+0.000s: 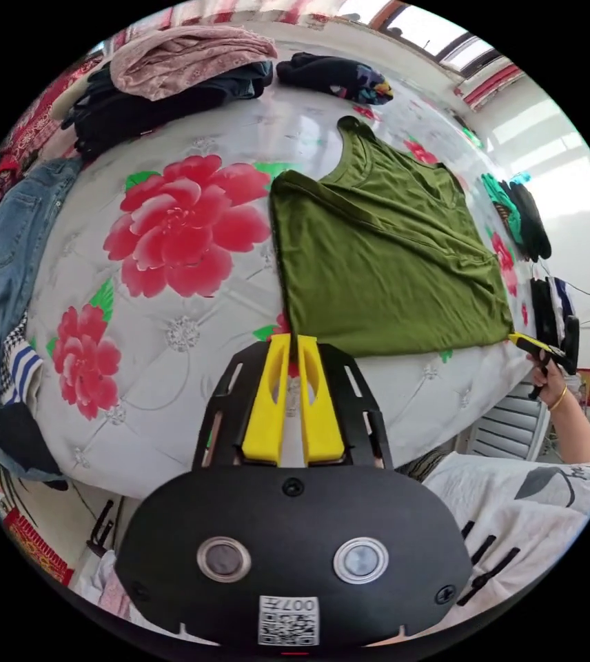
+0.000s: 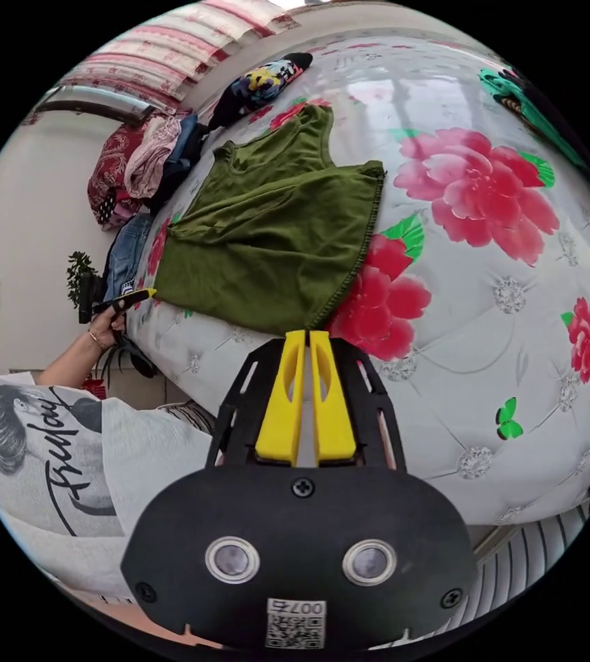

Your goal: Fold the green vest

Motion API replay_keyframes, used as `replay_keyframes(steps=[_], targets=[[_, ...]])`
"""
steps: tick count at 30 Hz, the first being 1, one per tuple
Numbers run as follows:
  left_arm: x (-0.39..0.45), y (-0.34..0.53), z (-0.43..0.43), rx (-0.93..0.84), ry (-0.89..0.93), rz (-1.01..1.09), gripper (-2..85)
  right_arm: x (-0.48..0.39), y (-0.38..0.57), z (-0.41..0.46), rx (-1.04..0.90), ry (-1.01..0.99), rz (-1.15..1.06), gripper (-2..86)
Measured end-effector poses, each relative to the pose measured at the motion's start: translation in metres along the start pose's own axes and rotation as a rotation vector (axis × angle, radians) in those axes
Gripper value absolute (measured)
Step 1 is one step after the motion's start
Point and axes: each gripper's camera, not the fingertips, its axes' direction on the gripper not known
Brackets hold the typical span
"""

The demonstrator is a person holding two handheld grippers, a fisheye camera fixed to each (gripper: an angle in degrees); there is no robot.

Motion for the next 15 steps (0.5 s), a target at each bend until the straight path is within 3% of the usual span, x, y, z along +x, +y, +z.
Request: replay_keyframes(steps=[3,8,11,15], targets=[[-0.004,-0.007,-0.013,-0.012,0.118,0.037,-0.7,-0.008,0.001,-0.028,0.057,-0.018,-0.037,-0.1],[-0.013,0.001,-0.098,0.196,0.321,0.108,-1.0,-0.023,0.015,-0.119,0.27,-0.084,-0.078,-0.3],[-0.015,0.011,-0.146,0.278,0.42,0.162,-1.0,-0.034,0.024,-0.159,0.287,-0.105,-0.093,-0.3],[-0.015,0.027,-0.211,0.392,0.48,0.253,-1.0,-0.057,0.057,-0.245,0.548,-0.161,-0.183,-0.3]])
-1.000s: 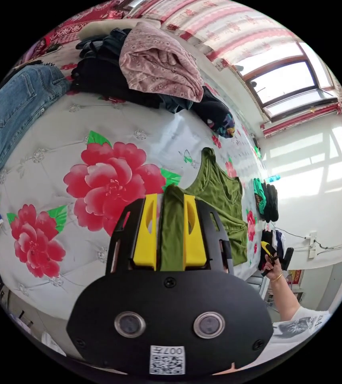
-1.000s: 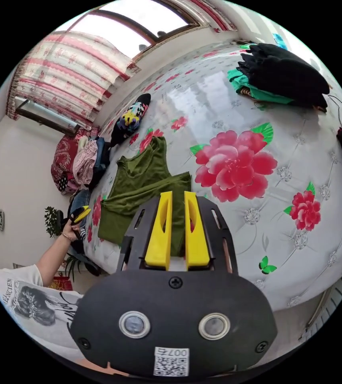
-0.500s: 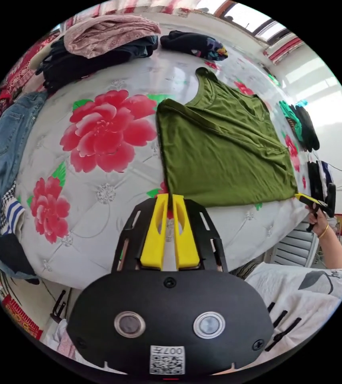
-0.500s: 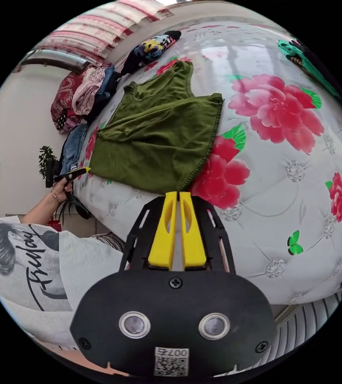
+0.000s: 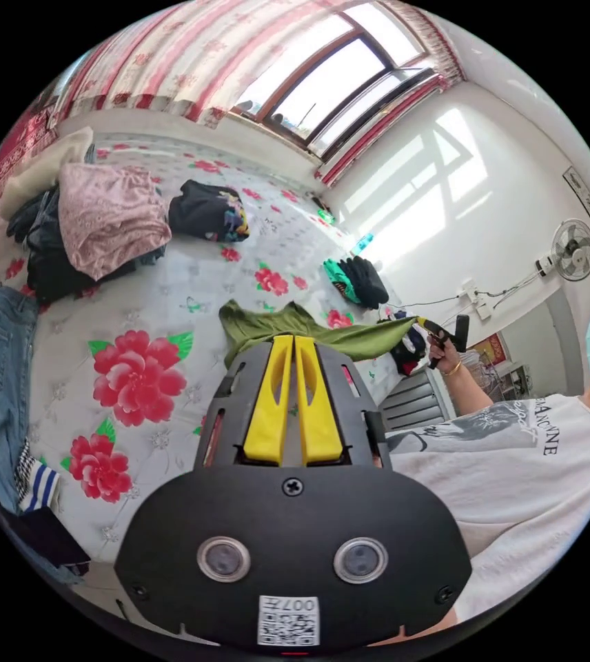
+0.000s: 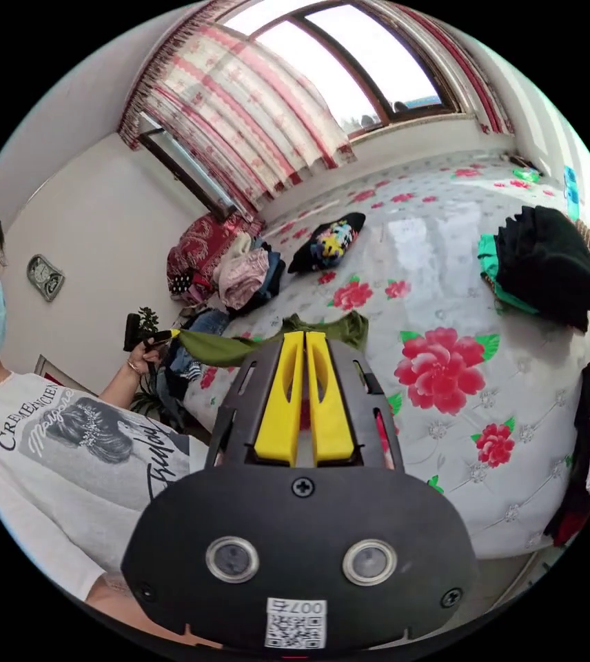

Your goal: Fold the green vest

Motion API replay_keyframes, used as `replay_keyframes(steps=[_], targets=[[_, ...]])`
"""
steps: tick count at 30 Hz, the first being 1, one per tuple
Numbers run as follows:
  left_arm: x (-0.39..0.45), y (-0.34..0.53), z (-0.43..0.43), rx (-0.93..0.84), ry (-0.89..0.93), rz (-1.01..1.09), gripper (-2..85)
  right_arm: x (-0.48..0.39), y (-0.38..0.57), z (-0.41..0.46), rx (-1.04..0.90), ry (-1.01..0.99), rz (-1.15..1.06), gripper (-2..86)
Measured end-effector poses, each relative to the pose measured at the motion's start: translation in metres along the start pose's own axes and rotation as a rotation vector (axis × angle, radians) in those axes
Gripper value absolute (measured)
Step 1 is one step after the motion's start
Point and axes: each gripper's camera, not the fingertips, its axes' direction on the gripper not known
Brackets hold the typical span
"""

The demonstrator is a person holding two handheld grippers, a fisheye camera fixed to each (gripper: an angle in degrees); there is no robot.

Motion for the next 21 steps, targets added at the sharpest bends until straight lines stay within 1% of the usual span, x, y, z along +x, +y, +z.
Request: replay_keyframes(steps=[2,3,6,9,12,14,17,21], targets=[[0.014,-0.004,-0.033,0.035,0.013,0.053,-1.0,-0.005,-0.005,-0.021,0.004,-0.077,0.026,-0.3],[0.017,-0.004,-0.04,0.047,0.013,0.063,-1.0,-0.013,-0.007,-0.04,0.029,-0.086,0.004,-0.3],[0.025,0.001,-0.063,0.078,0.0,0.106,-1.0,-0.039,-0.006,-0.078,0.095,-0.02,-0.09,-0.3],[0.012,0.004,-0.06,0.096,0.043,0.065,-1.0,-0.045,-0.005,-0.076,0.032,0.008,-0.086,-0.3],[-0.004,-0.007,-0.043,0.066,0.047,0.013,-1.0,-0.048,-0.015,-0.067,0.005,0.027,-0.092,-0.3],[-0.012,-0.023,-0.036,0.091,0.057,-0.025,-1.0,-0.048,-0.028,-0.062,0.004,0.037,-0.084,-0.3],[-0.01,-0.044,-0.043,0.159,0.072,-0.038,-1.0,-0.048,-0.049,-0.062,0.04,0.056,-0.066,-0.3],[0.01,-0.055,-0.07,0.244,0.061,0.03,-1.0,-0.06,-0.061,-0.084,0.148,0.04,-0.093,-0.2]])
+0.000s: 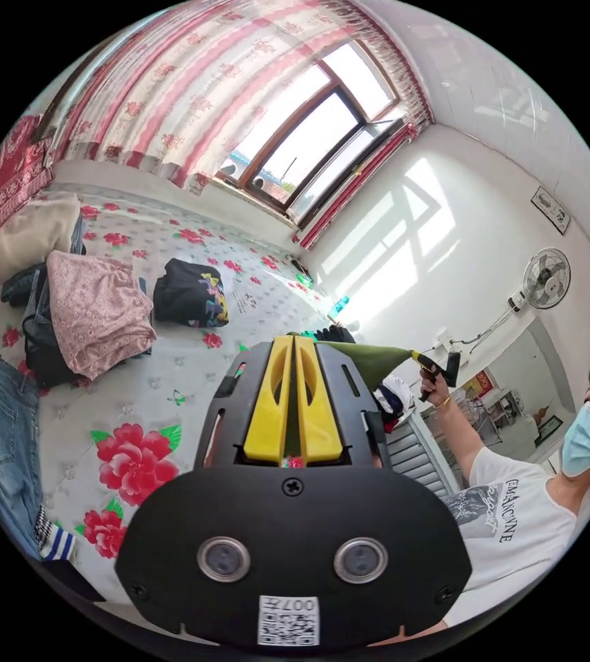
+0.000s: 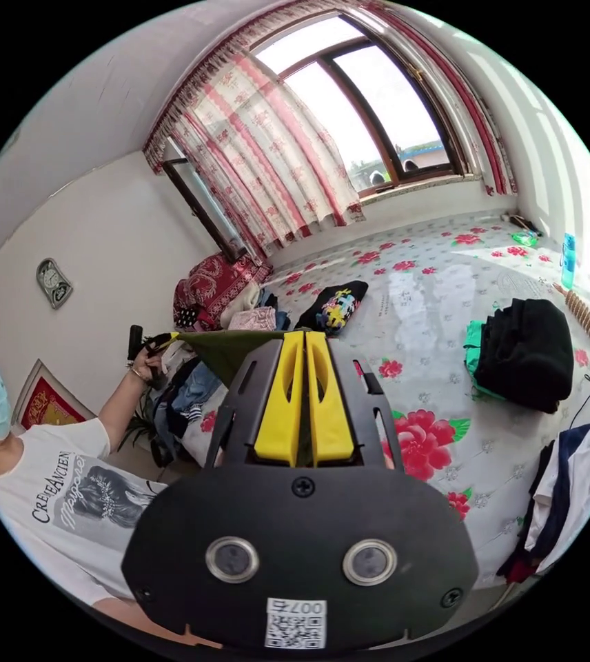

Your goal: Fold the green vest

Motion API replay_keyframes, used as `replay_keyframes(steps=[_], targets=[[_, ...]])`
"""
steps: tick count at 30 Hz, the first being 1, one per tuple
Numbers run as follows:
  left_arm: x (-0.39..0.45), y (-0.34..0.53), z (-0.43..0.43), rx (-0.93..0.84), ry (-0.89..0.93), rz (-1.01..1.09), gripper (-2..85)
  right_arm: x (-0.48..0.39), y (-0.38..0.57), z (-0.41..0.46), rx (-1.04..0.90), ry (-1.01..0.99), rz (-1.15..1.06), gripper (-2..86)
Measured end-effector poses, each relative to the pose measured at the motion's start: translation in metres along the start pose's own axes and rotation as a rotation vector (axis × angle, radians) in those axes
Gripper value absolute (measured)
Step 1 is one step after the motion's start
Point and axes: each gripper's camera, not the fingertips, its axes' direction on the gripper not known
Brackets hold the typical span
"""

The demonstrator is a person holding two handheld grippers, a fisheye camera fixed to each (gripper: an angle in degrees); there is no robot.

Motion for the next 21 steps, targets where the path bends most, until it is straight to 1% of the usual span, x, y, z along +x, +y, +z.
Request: replay_keyframes(steps=[3,7,10,12,13,15,17,20,21], targets=[[0.017,0.008,-0.022,0.056,-0.015,0.077,-1.0,-0.016,0.007,-0.019,0.057,-0.029,-0.081,-0.3],[0.018,0.052,-0.036,0.063,-0.006,0.123,-1.0,-0.031,0.038,-0.022,0.019,-0.011,-0.179,-0.3],[0.003,0.101,-0.029,0.004,-0.061,0.111,-1.0,-0.036,0.083,-0.005,-0.085,0.038,-0.225,-0.3],[-0.015,0.137,-0.016,-0.05,-0.095,0.08,-1.0,-0.027,0.128,0.023,-0.203,0.059,-0.202,-0.3],[-0.031,0.164,-0.005,-0.1,-0.117,0.032,-1.0,-0.024,0.141,0.031,-0.233,0.061,-0.186,-0.3],[-0.057,0.209,0.013,-0.177,-0.144,-0.064,-1.0,-0.003,0.197,0.069,-0.357,0.058,-0.09,-0.3],[-0.088,0.266,0.03,-0.245,-0.132,-0.222,-1.0,0.013,0.239,0.096,-0.454,0.056,-0.003,-0.3],[-0.107,0.316,0.027,-0.236,-0.086,-0.391,-1.0,0.03,0.298,0.123,-0.542,0.013,0.137,-0.3],[-0.108,0.322,0.025,-0.23,-0.08,-0.409,-1.0,0.034,0.315,0.126,-0.557,-0.008,0.184,-0.3]])
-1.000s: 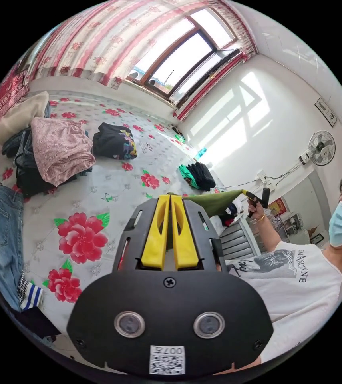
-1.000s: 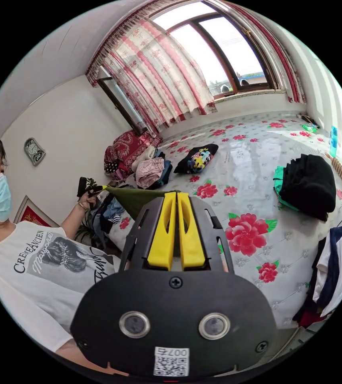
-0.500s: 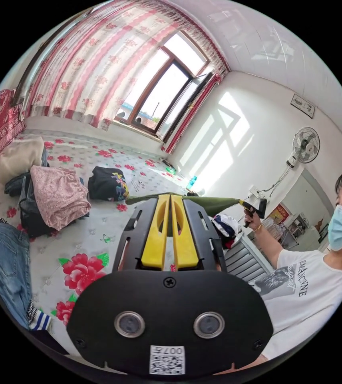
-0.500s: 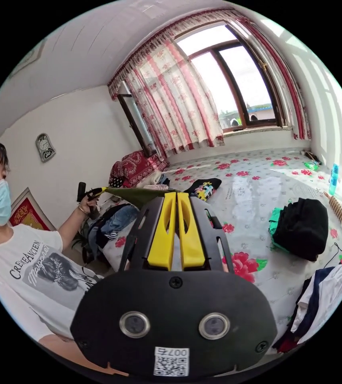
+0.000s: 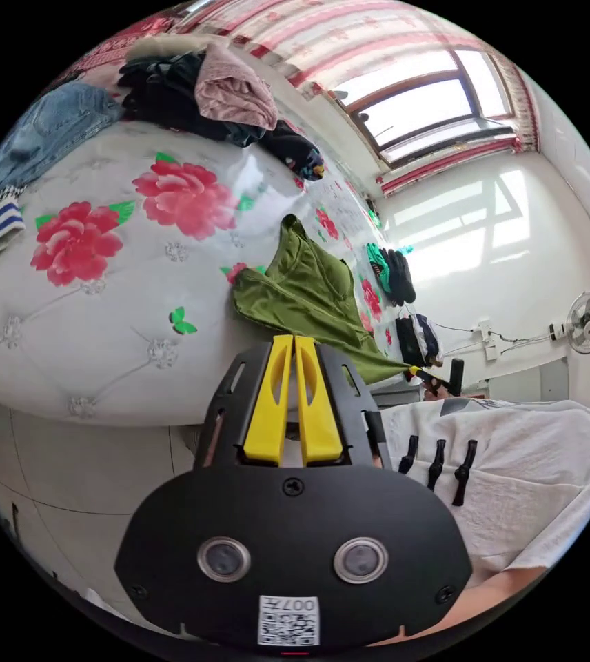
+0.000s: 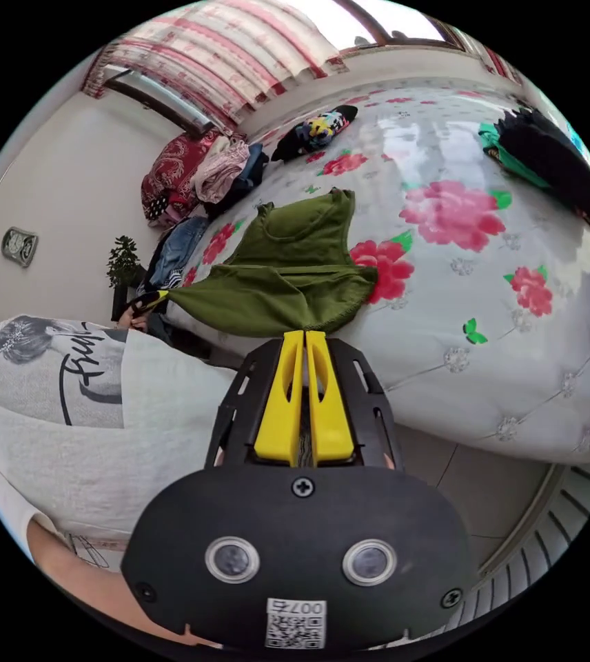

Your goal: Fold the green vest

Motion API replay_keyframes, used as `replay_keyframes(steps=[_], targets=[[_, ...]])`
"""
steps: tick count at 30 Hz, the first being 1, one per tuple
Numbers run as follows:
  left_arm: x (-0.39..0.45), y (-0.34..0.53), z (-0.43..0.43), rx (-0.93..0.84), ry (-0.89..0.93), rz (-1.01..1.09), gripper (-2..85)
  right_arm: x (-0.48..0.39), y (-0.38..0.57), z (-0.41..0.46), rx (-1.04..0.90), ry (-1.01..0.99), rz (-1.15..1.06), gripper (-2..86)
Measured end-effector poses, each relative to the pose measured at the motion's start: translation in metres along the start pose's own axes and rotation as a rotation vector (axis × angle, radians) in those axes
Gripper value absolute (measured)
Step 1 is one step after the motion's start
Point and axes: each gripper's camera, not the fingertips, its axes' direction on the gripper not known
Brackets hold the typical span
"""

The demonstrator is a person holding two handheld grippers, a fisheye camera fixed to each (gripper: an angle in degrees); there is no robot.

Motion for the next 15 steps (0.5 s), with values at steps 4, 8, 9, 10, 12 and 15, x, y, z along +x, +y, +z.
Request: replay_keyframes(steps=[4,8,9,10,12,15], targets=[[0.0,0.011,-0.015,0.018,0.028,-0.012,-1.0,0.008,0.022,0.005,0.03,-0.074,0.066,-0.3],[0.015,-0.022,-0.024,0.02,0.021,0.078,-1.0,0.011,0.015,-0.006,0.077,-0.12,0.061,-0.3],[0.017,-0.031,-0.024,0.022,0.024,0.09,-1.0,0.013,0.005,-0.01,0.088,-0.14,0.057,-0.3],[0.02,-0.049,-0.023,0.025,0.03,0.114,-1.0,0.014,-0.001,-0.012,0.098,-0.148,0.055,-0.2],[0.022,-0.083,-0.021,0.029,0.028,0.137,-1.0,0.021,-0.032,-0.019,0.136,-0.174,0.043,-0.2],[0.023,-0.151,-0.011,0.021,0.016,0.149,-0.9,0.033,-0.087,-0.023,0.158,-0.197,0.062,-0.2]])
